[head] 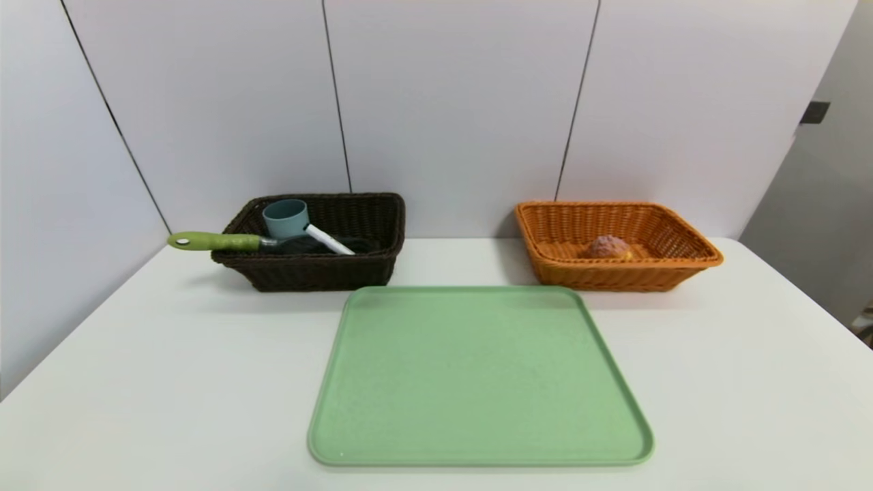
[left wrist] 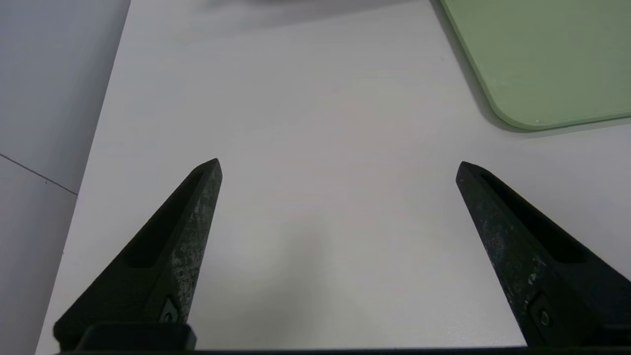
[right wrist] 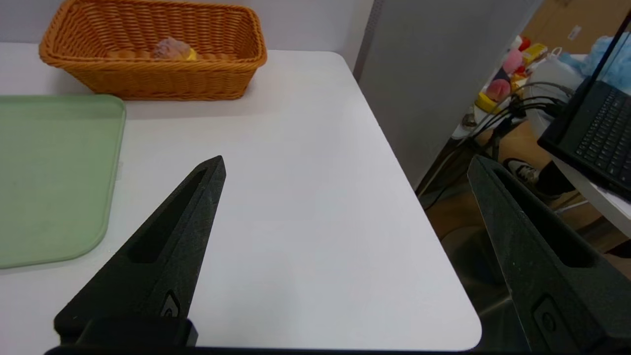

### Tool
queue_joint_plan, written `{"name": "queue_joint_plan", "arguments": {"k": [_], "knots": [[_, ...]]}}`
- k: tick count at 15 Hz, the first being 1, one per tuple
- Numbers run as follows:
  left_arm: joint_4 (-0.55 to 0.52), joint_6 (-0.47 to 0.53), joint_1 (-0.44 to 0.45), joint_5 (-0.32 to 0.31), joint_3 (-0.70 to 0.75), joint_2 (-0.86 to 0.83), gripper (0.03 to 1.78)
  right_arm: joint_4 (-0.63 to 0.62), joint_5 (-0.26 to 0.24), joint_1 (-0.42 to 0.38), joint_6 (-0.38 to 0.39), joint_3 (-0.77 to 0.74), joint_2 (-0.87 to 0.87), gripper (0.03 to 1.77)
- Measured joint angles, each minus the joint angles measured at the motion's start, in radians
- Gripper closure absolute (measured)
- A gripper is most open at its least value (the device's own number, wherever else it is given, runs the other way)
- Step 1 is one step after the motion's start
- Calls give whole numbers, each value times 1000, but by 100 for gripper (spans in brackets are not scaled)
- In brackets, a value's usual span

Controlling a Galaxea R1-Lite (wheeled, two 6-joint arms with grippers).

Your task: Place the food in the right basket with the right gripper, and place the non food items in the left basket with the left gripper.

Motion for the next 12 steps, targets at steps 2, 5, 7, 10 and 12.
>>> {"name": "queue_joint_plan", "arguments": {"k": [2,5,7,10,12], "knots": [[2,2,1,-19,21,-24,12,-21,13,-12,5,68,-57,11],[3,3,15,-40,63,-76,12,-110,79,-33,0,187,-147,11],[-3,2,29,-41,92,-103,12,-127,95,-54,-3,250,-208,11],[-7,3,59,-82,137,-158,12,-156,147,-69,-4,316,-281,11],[-35,-2,84,-127,193,-197,12,-232,200,-73,-4,389,-322,11]]}}
